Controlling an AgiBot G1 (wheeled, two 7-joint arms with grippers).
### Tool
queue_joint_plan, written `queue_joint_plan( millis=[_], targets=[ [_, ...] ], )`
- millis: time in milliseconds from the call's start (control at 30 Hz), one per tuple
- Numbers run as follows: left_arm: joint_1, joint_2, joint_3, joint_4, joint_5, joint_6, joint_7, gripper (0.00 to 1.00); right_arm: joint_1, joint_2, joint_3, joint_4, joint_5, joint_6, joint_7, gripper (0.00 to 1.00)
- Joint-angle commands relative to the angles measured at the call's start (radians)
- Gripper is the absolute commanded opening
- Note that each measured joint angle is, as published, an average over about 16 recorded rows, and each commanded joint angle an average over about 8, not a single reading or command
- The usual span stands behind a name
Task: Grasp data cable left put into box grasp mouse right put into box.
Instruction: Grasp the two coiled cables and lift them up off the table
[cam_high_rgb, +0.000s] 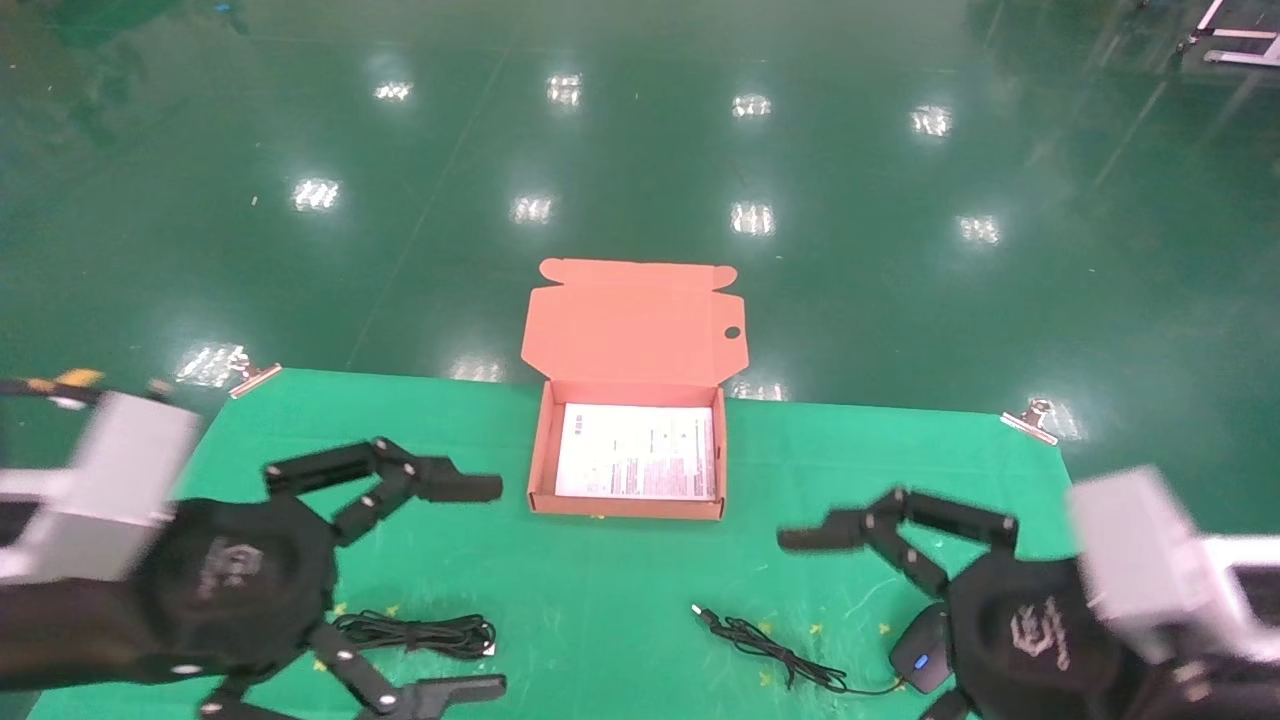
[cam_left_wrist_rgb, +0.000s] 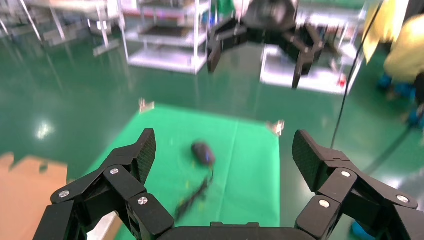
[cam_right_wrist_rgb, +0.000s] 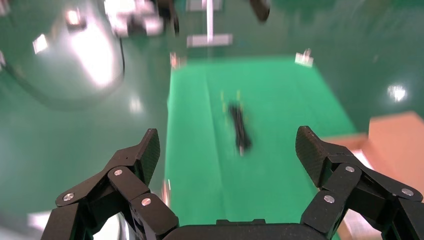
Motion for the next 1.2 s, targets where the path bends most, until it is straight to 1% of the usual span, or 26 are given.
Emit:
queue_joint_plan(
  millis=[33, 200, 333, 467, 567, 667, 800, 1000, 1200],
  targets=[
    [-0.029, 0.004, 0.025, -0.002, 0.055, 0.006, -0.011, 1.0, 0.029, 0.008, -0.022, 0.01, -0.061, -0.013, 0.007, 1.0],
    [-0.134, 0.06, 0.131, 0.013, 0.257, 0.041, -0.015, 1.0, 0.159, -0.04, -0.17, 0.016, -0.288, -0.036, -0.027, 1.0],
    [-0.214, 0.116, 0.227, 0.02, 0.44, 0.047, 0.006, 1.0, 0.254, -0.09, -0.303, 0.014, -0.442, -0.038, -0.044, 1.0],
    [-0.27, 0.175, 0.317, 0.038, 0.621, 0.035, 0.021, 1.0, 0.318, -0.137, -0.406, 0.012, -0.564, -0.025, -0.042, 1.0],
    [-0.29, 0.218, 0.374, 0.068, 0.735, 0.019, 0.027, 1.0, 0.341, -0.174, -0.462, 0.012, -0.653, -0.005, -0.041, 1.0],
    [-0.297, 0.261, 0.42, 0.109, 0.834, -0.005, 0.033, 1.0, 0.341, -0.21, -0.506, 0.012, -0.747, 0.028, -0.041, 1.0],
    [-0.293, 0.313, 0.461, 0.187, 0.934, -0.051, 0.03, 1.0, 0.307, -0.246, -0.539, 0.001, -0.839, 0.095, -0.014, 1.0],
    [-0.278, 0.375, 0.473, 0.355, 0.986, -0.134, 0.005, 1.0, 0.244, -0.287, -0.548, -0.039, -0.912, 0.211, 0.044, 1.0],
    [-0.278, 0.425, 0.468, 0.514, 1.002, -0.209, -0.002, 1.0, 0.213, -0.343, -0.553, -0.114, -0.944, 0.288, 0.062, 1.0]
  ],
)
